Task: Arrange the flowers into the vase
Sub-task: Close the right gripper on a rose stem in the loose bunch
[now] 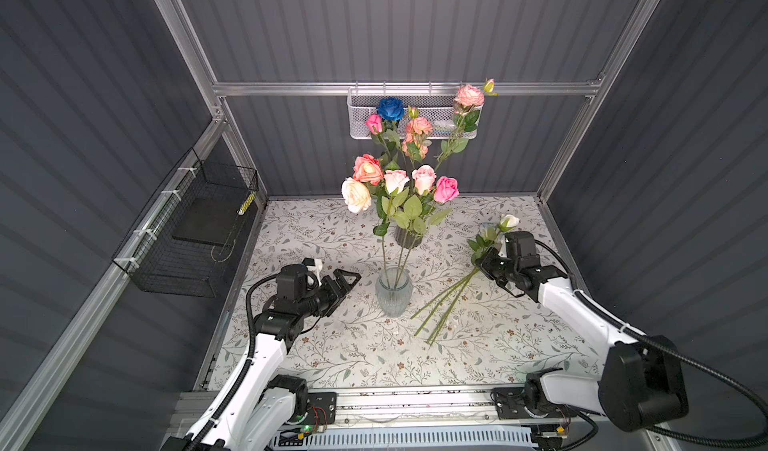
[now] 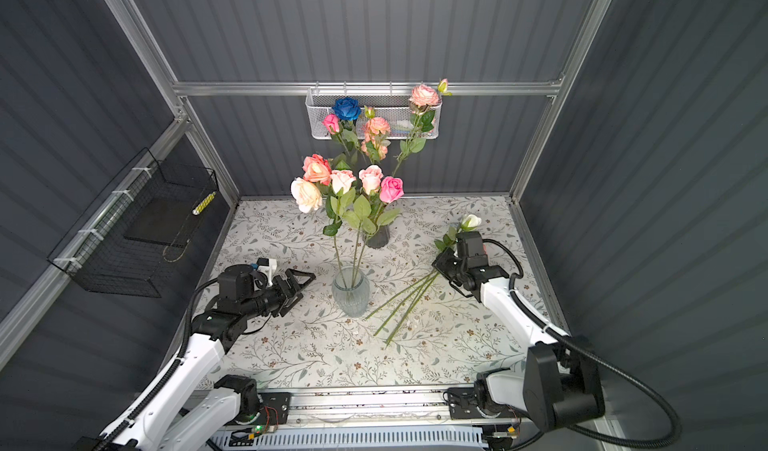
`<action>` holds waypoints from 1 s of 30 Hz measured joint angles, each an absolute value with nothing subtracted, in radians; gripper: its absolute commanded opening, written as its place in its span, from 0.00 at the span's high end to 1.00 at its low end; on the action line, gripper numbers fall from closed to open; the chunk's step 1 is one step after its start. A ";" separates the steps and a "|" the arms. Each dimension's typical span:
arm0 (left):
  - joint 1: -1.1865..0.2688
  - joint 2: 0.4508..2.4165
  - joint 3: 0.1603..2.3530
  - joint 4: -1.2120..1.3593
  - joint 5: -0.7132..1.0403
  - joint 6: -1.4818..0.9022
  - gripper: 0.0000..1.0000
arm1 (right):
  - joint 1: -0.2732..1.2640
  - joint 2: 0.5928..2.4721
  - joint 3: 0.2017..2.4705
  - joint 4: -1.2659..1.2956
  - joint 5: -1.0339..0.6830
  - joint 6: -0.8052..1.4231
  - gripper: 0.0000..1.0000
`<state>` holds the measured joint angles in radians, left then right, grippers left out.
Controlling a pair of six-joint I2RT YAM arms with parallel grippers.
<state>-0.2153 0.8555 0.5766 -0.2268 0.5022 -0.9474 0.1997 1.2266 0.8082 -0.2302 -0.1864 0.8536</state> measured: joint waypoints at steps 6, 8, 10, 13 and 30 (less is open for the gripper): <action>-0.215 0.855 0.638 -0.235 0.514 -0.920 0.03 | 0.201 1.182 0.831 -0.264 -0.210 0.820 0.92; -0.215 0.855 0.639 -0.239 0.518 -0.917 0.03 | 0.204 1.200 0.827 -0.266 -0.222 0.808 0.92; -0.215 0.855 0.639 -0.245 0.518 -0.917 0.03 | 0.207 1.206 0.799 -0.263 -0.226 0.800 0.88; -0.215 0.847 0.636 -0.246 0.518 -0.917 0.02 | 0.212 1.198 0.739 -0.279 -0.228 0.780 0.66; -0.215 0.855 0.588 -0.215 0.534 -0.918 0.02 | 0.270 1.232 0.636 -0.341 -0.226 0.738 0.71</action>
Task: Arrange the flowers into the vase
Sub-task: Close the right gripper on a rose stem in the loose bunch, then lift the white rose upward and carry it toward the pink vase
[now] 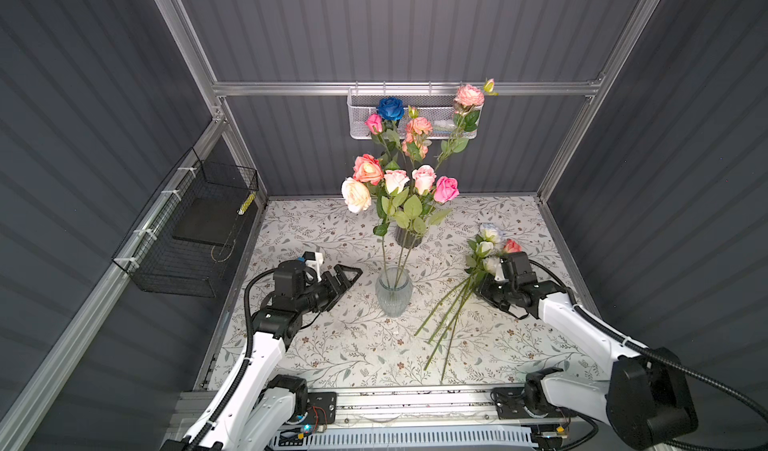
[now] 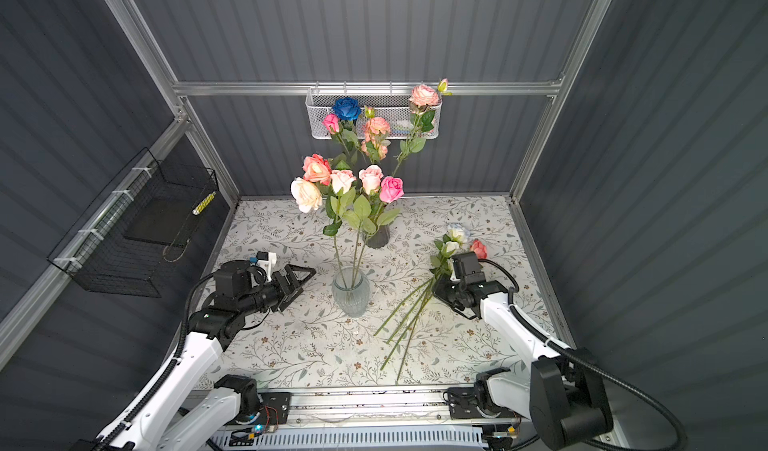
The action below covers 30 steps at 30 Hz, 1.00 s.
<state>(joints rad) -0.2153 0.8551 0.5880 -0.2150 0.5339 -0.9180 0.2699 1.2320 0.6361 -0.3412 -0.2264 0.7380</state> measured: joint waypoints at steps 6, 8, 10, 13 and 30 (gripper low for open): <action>-0.215 0.855 0.573 -0.210 0.537 -0.921 0.02 | 0.322 1.345 0.624 -0.286 -0.247 0.761 0.70; -0.215 0.855 0.573 -0.207 0.539 -0.921 0.02 | 0.326 1.398 0.630 -0.265 -0.252 0.767 0.72; -0.215 0.855 0.573 -0.207 0.540 -0.921 0.02 | 0.332 1.438 0.633 -0.240 -0.260 0.777 0.74; -0.215 0.855 0.573 -0.208 0.541 -0.921 0.02 | 0.349 1.470 0.640 -0.210 -0.270 0.786 0.78; -0.215 0.846 0.561 -0.207 0.545 -0.921 0.02 | 0.400 1.459 0.676 -0.211 -0.253 0.816 0.74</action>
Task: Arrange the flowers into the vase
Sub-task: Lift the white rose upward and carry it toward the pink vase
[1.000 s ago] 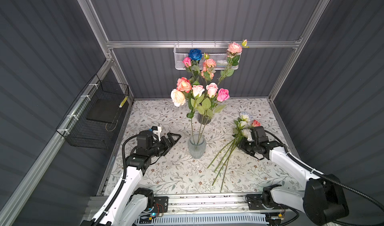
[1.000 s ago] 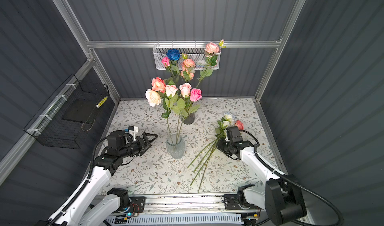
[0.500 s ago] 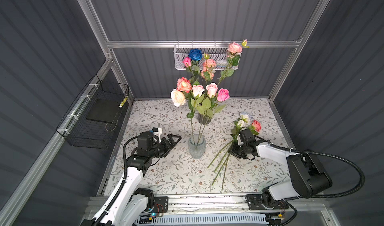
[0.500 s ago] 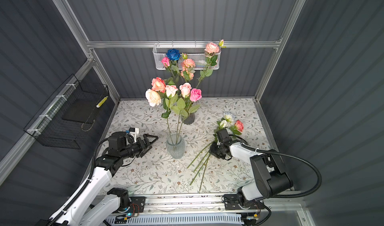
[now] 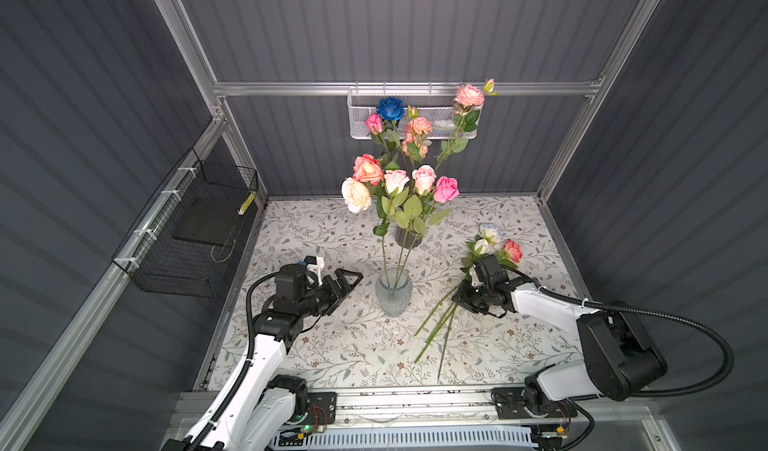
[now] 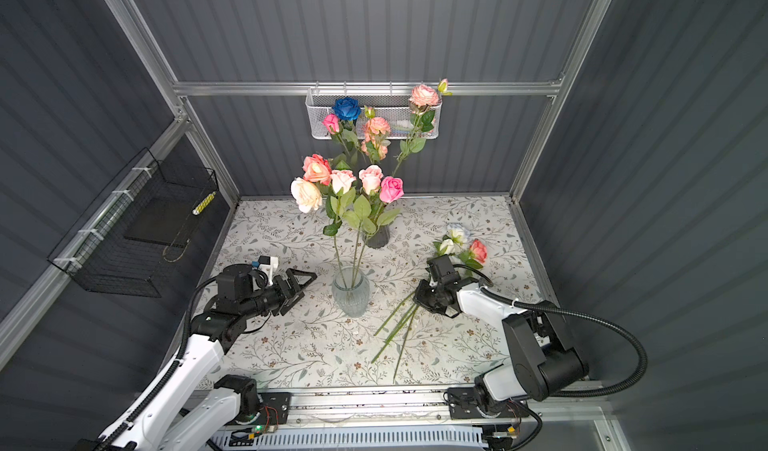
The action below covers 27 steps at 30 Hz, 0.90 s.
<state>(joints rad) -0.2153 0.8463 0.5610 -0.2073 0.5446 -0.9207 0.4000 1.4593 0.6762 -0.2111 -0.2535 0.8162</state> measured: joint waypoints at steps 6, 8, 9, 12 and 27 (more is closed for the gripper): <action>-0.215 0.844 0.561 -0.208 0.544 -0.920 0.02 | 0.413 1.508 0.689 -0.209 -0.246 0.830 0.79; -0.215 0.838 0.559 -0.208 0.544 -0.920 0.02 | 0.417 1.514 0.692 -0.208 -0.245 0.834 0.84; -0.215 0.834 0.557 -0.208 0.544 -0.920 0.02 | 0.419 1.515 0.692 -0.209 -0.243 0.836 0.86; -0.215 0.831 0.553 -0.209 0.544 -0.920 0.02 | 0.420 1.513 0.693 -0.211 -0.236 0.838 0.92; -0.215 0.844 0.565 -0.224 0.544 -0.909 0.02 | 0.486 1.141 0.781 -0.313 -0.168 0.824 0.97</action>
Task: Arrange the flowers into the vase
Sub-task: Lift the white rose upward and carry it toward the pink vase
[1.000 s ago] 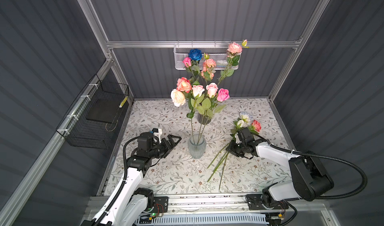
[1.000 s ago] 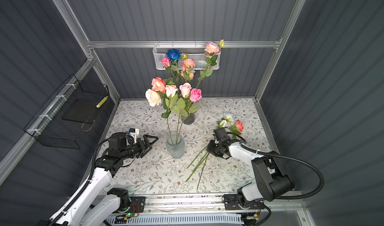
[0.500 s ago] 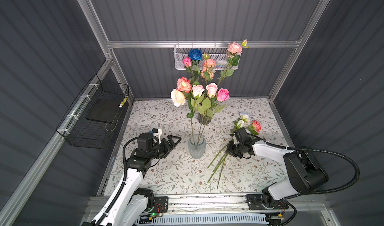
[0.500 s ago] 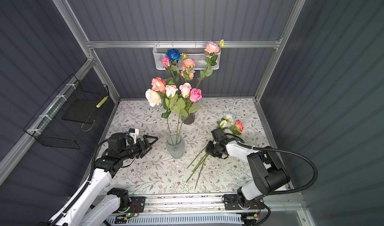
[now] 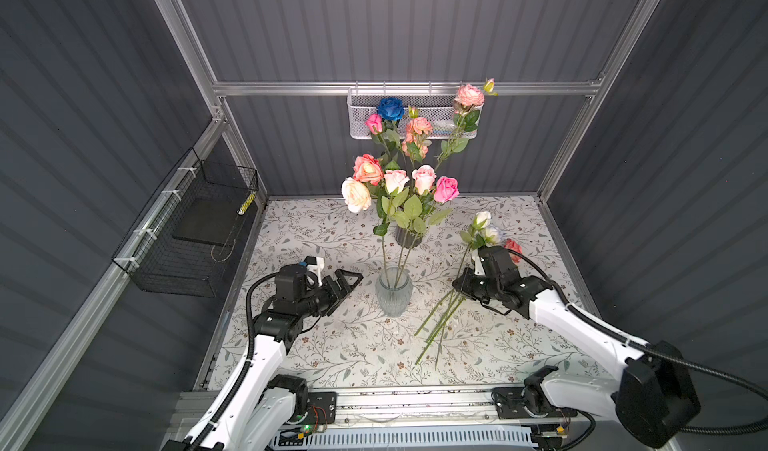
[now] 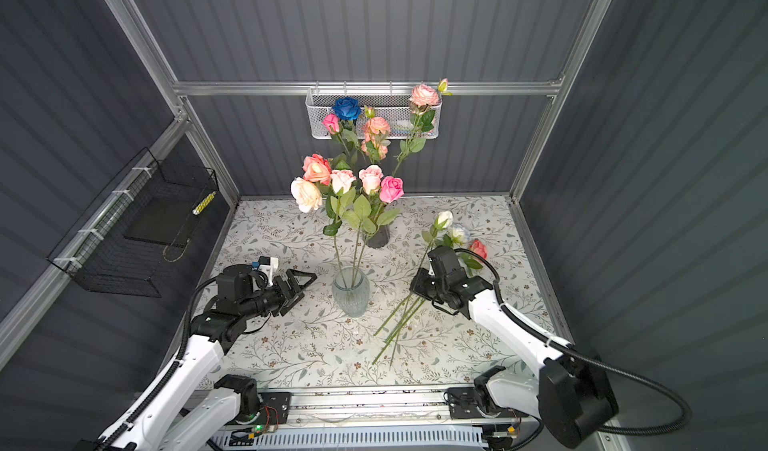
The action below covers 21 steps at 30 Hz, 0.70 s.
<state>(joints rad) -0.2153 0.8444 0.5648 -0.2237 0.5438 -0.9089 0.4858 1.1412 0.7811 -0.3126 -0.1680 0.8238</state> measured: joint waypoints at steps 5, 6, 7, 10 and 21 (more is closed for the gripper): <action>-0.215 0.843 0.629 -0.272 0.533 -0.874 0.01 | 0.513 0.959 0.884 -0.360 -0.070 0.783 0.98; -0.215 0.839 0.642 -0.279 0.525 -0.867 0.01 | 0.520 0.932 0.904 -0.368 -0.047 0.770 0.98; -0.215 0.830 0.657 -0.289 0.513 -0.860 0.01 | 0.529 0.905 0.925 -0.377 -0.024 0.755 0.97; -0.215 0.772 0.690 -0.307 0.461 -0.847 0.01 | 0.565 0.838 0.988 -0.393 0.051 0.704 0.97; -0.215 0.524 0.716 -0.395 0.218 -0.850 0.01 | 0.717 0.873 1.224 -0.333 0.207 0.510 0.97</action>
